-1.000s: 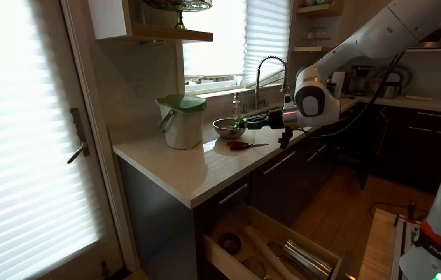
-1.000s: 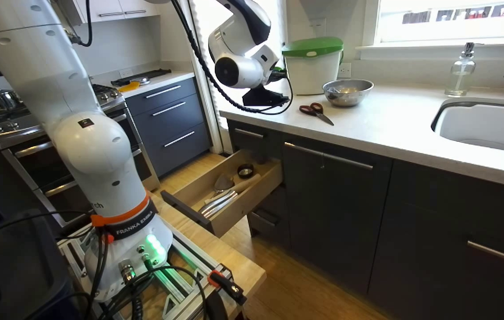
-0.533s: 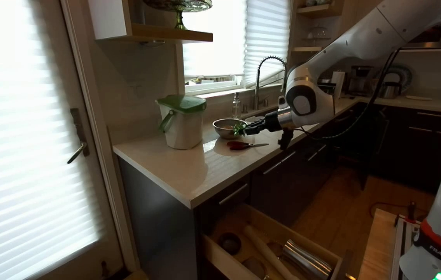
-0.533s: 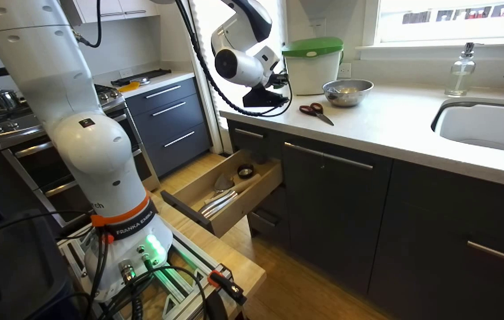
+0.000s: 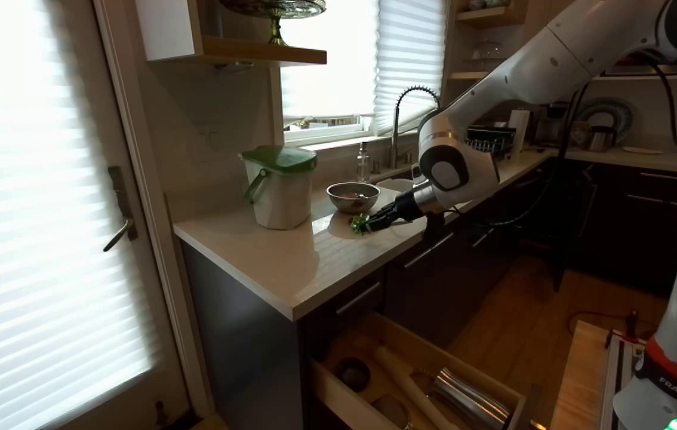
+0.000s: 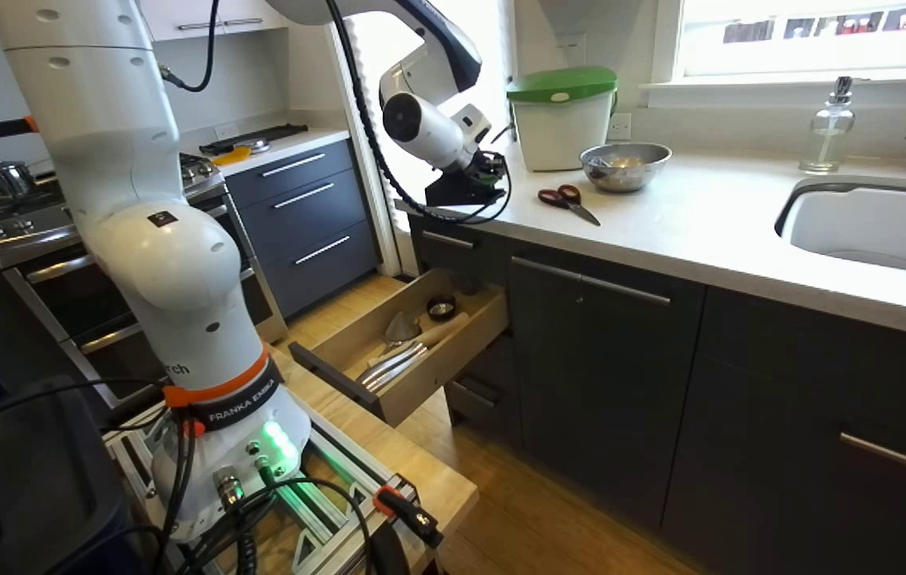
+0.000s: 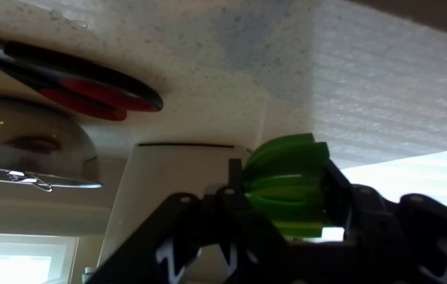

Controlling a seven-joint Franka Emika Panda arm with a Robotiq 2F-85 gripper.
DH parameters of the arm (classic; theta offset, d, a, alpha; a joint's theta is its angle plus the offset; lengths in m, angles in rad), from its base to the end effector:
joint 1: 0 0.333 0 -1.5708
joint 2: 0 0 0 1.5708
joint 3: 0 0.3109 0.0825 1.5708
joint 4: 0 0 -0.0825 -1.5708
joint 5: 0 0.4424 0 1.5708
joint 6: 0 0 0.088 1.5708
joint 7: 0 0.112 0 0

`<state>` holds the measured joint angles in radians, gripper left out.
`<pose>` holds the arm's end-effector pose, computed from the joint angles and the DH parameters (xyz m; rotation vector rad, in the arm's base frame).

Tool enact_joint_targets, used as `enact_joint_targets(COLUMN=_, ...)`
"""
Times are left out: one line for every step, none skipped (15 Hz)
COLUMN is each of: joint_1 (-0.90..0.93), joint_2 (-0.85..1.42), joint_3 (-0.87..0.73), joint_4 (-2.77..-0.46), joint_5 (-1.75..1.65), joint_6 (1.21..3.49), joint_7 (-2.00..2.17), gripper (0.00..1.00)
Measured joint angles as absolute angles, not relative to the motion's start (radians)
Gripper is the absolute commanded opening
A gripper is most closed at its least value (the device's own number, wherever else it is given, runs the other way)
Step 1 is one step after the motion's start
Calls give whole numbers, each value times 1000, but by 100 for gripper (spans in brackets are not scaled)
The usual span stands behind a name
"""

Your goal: Remove the green object from the open drawer

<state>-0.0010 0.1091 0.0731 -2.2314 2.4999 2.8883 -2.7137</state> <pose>0.5538 0.0061 0.2607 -2.6396 -0.4648 -1.4847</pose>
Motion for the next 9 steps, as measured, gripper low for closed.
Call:
enact_joint_targets(joint_1=7, joint_2=124, joint_3=73, joint_4=-2224, joint_5=2499, joint_6=2895, joint_7=-2714, gripper=24)
enact_joint_targets(joint_1=14, joint_2=138, joint_3=73, joint_4=-2218, joint_5=2496, joint_6=2902, joint_7=-2714, gripper=24)
enact_joint_targets(joint_1=20, joint_2=151, joint_3=73, joint_4=-2210, joint_5=2493, joint_6=2907, joint_7=-2714, gripper=24)
enact_joint_targets(joint_1=25, joint_2=163, joint_3=73, joint_4=-2203, joint_5=2489, joint_6=2912, joint_7=-2714, gripper=24)
enact_joint_targets(joint_1=31, joint_2=174, joint_3=73, joint_4=-2196, joint_5=2485, joint_6=2919, joint_7=-2714, gripper=24)
enact_joint_targets(joint_1=35, joint_2=184, joint_3=72, joint_4=-2190, joint_5=2481, joint_6=2922, joint_7=-2714, gripper=24)
enact_joint_targets(joint_1=39, joint_2=193, joint_3=72, joint_4=-2184, joint_5=2478, joint_6=2923, joint_7=-2714, gripper=68)
enact_joint_targets(joint_1=42, joint_2=201, joint_3=72, joint_4=-2179, joint_5=2476, joint_6=2923, joint_7=-2714, gripper=75)
enact_joint_targets(joint_1=43, joint_2=208, joint_3=72, joint_4=-2174, joint_5=2474, joint_6=2923, joint_7=-2714, gripper=81)
